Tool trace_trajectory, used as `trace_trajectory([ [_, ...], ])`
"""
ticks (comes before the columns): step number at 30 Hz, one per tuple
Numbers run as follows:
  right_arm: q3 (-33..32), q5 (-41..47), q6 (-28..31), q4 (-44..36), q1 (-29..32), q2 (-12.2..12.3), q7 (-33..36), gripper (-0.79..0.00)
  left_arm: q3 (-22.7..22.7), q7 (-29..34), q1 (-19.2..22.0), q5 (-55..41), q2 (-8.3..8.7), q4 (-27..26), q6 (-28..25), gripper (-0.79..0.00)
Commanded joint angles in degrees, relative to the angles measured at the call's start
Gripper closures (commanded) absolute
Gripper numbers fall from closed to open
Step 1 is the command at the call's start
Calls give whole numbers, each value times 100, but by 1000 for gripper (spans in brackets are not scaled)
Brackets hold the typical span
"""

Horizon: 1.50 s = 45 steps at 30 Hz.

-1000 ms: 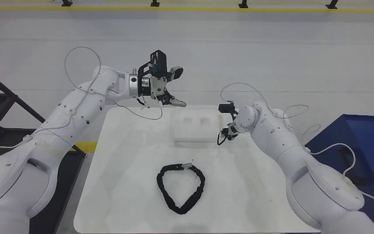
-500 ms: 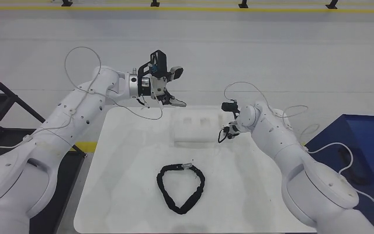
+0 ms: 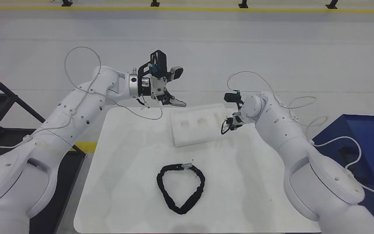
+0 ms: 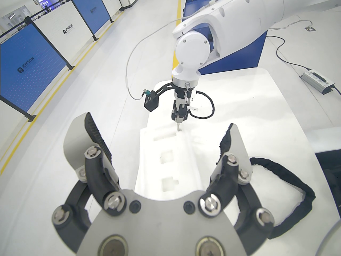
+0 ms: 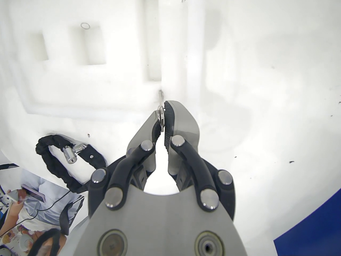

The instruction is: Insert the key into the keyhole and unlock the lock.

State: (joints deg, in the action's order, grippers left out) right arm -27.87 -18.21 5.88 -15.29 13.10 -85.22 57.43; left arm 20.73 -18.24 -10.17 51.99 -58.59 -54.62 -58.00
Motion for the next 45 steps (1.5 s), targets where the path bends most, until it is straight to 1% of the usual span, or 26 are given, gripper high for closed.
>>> trace_trajectory([
  [1,-18,-53,35,-28,-76,20,31,0,0,0,0,0,0,0,0,-785],
  [6,-135,-27,123,-122,-213,83,155,0,0,0,0,0,0,0,0,-785],
  [12,-422,251,409,-272,-484,241,594,0,0,0,0,0,0,0,0,-785],
  [19,-849,620,663,-666,-610,548,1098,0,0,0,0,0,0,0,0,-785],
  [23,-1133,762,704,-1157,-571,778,1303,0,0,0,0,0,0,0,0,-785],
  [27,-1569,939,694,-1951,-451,1087,1554,0,0,0,0,0,0,0,0,-785],
  [30,-1985,832,472,-2787,-250,1385,1688,0,0,0,0,0,0,0,0,-785],
  [33,-2532,705,144,-3889,180,1705,1828,0,0,0,0,0,0,0,0,-785],
  [37,-3350,578,-279,-5452,992,2078,2056,0,0,0,0,0,0,0,0,-785],
  [39,-3716,538,-418,-6086,1376,2214,2141,0,0,0,0,0,0,0,0,-785],
  [41,-4008,456,-383,-6578,1691,2318,2172,0,0,0,0,0,0,0,0,-785],
  [45,-4537,856,-129,-7071,2150,2452,2257,0,0,0,0,0,0,0,0,-785],
])
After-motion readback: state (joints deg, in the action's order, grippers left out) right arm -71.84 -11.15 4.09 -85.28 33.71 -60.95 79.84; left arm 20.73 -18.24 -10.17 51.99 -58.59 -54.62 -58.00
